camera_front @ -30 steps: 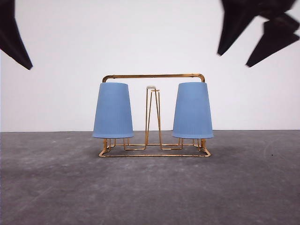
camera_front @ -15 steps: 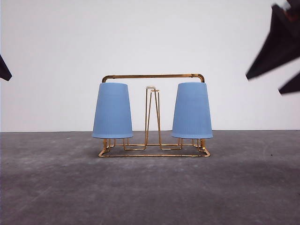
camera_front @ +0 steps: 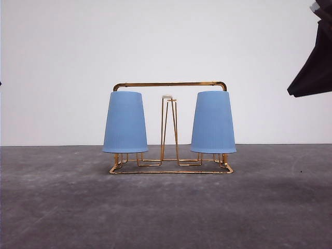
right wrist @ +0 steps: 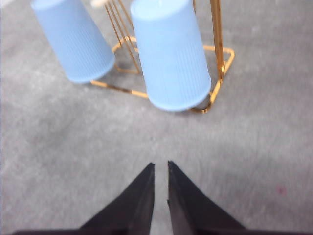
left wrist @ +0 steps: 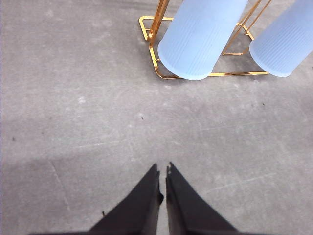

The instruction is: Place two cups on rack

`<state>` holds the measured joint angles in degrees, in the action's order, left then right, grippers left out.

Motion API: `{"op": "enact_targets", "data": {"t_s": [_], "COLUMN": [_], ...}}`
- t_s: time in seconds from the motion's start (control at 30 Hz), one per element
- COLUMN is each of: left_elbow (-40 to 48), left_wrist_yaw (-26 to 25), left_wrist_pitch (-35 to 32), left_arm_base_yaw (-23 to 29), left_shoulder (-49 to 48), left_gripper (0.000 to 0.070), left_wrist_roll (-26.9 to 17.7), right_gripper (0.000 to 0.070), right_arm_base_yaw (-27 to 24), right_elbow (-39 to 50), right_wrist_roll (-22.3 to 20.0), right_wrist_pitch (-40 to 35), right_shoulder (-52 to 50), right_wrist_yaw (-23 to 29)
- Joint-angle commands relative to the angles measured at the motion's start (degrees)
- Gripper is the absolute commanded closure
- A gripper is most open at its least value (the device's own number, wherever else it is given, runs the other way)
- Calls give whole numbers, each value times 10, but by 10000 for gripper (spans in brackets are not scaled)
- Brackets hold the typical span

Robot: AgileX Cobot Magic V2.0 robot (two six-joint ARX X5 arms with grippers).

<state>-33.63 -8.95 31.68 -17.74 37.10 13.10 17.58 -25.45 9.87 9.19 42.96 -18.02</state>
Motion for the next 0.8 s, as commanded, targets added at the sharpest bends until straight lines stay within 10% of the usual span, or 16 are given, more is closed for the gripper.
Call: {"op": "enact_targets", "data": {"t_s": [0.0, 0.2, 0.57, 0.77], "left_elbow": [-3, -3, 155, 288], "left_wrist_yaw": [0, 0, 34, 36], "left_wrist_pitch": [-4, 1, -126, -213], "left_arm_base_yaw": [-1, -3, 73, 132], "left_shoulder": [2, -8, -278, -341], "left_gripper": [700, 700, 700, 700], "left_wrist_roll": [-2, -7, -159, -129], "right_gripper": [657, 657, 657, 657], "right_arm_base_yaw": [2, 2, 2, 2], "right_elbow": [-5, -5, -5, -5], "right_wrist_roll": [2, 2, 2, 2], "right_wrist_pitch": [-8, -15, -41, -41], "right_shoulder": [3, 3, 3, 3], "right_wrist_yaw": [0, 0, 0, 0]}}
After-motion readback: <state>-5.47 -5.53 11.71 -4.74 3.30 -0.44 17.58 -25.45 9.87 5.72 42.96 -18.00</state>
